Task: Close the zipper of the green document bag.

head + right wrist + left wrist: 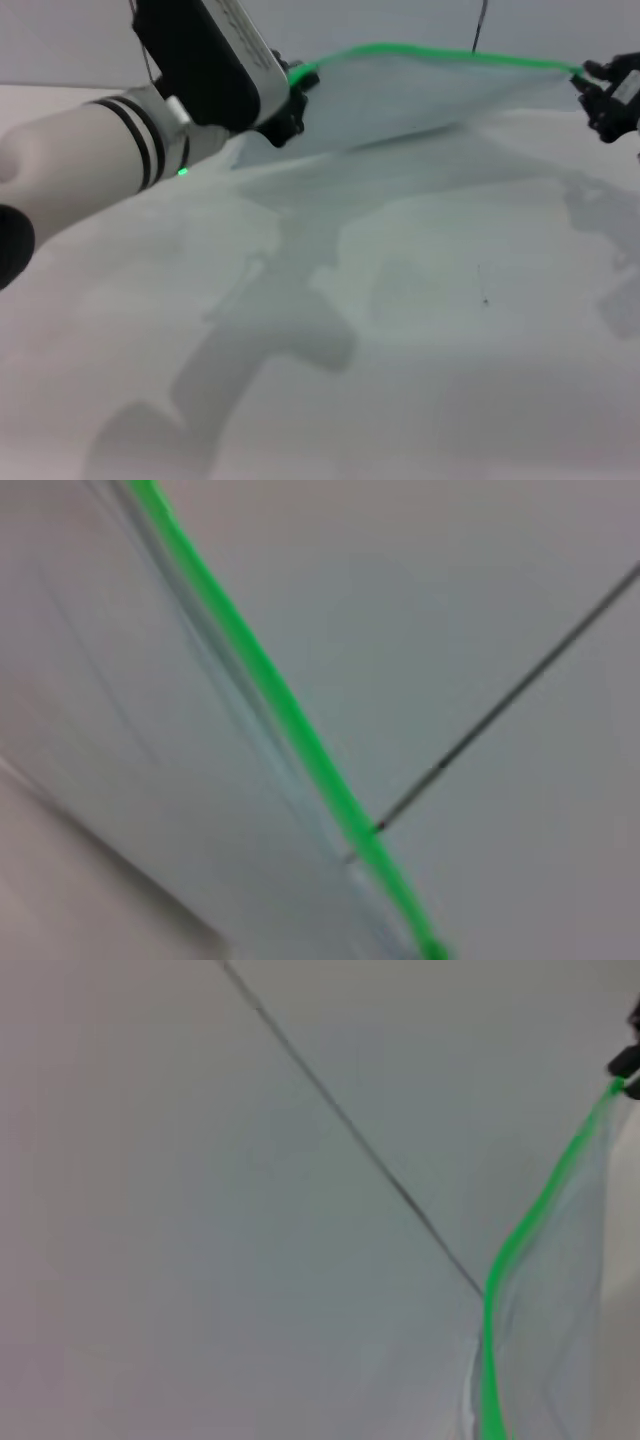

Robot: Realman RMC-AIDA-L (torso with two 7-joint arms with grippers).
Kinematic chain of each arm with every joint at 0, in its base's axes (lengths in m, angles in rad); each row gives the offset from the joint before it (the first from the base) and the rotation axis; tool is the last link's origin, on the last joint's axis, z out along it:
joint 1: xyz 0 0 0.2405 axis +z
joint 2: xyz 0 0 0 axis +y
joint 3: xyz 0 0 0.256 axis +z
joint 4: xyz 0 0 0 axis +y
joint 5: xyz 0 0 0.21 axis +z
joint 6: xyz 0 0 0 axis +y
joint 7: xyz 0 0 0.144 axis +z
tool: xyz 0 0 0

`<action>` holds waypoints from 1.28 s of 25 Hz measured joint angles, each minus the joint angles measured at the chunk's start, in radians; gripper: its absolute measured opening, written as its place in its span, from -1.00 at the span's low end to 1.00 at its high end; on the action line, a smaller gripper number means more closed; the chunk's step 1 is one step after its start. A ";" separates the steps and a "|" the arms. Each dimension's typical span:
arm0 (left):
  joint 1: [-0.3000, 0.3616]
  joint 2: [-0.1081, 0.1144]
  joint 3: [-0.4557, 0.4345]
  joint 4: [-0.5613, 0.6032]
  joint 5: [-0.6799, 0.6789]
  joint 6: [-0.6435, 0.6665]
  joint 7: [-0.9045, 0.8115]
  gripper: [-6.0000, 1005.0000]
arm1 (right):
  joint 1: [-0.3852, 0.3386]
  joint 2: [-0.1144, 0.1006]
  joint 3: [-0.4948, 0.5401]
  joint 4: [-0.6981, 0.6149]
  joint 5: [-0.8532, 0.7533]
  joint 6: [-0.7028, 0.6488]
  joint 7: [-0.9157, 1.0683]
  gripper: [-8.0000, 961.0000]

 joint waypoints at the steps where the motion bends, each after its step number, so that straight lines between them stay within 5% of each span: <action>1: -0.002 -0.008 -0.015 -0.004 -0.003 -0.001 -0.002 -0.70 | 0.000 0.003 0.000 0.000 0.006 0.024 0.004 -0.60; 8: -0.009 -0.012 -0.024 -0.015 -0.009 0.006 -0.010 -0.68 | -0.006 0.004 -0.015 -0.007 0.095 0.032 -0.008 -0.57; 9: -0.010 -0.012 -0.024 -0.016 -0.009 0.006 -0.009 -0.68 | -0.006 0.005 -0.016 -0.008 0.113 0.030 -0.008 -0.43; 11: -0.009 -0.016 -0.027 -0.016 -0.009 0.011 -0.010 -0.42 | -0.008 0.005 -0.017 -0.008 0.145 0.025 -0.009 -0.15; 17: 0.035 -0.049 -0.039 -0.048 -0.015 0.208 -0.021 0.11 | -0.023 0.010 -0.050 -0.009 0.385 -0.033 -0.072 0.17; 19: 0.046 -0.053 -0.013 -0.099 -0.035 0.357 -0.022 0.24 | -0.039 0.013 -0.076 -0.009 0.520 -0.070 -0.141 0.17; 22: 0.053 -0.054 0.042 -0.200 -0.110 0.609 -0.022 0.70 | -0.066 0.016 -0.166 -0.010 0.742 -0.087 -0.273 0.17; 27: 0.035 -0.056 0.103 -0.353 -0.288 0.930 -0.024 0.74 | -0.083 0.017 -0.343 -0.003 1.221 -0.068 -0.587 0.17; 32: 0.007 -0.058 0.114 -0.451 -0.439 1.026 -0.026 0.78 | -0.097 0.017 -0.464 0.012 1.735 -0.084 -0.942 0.16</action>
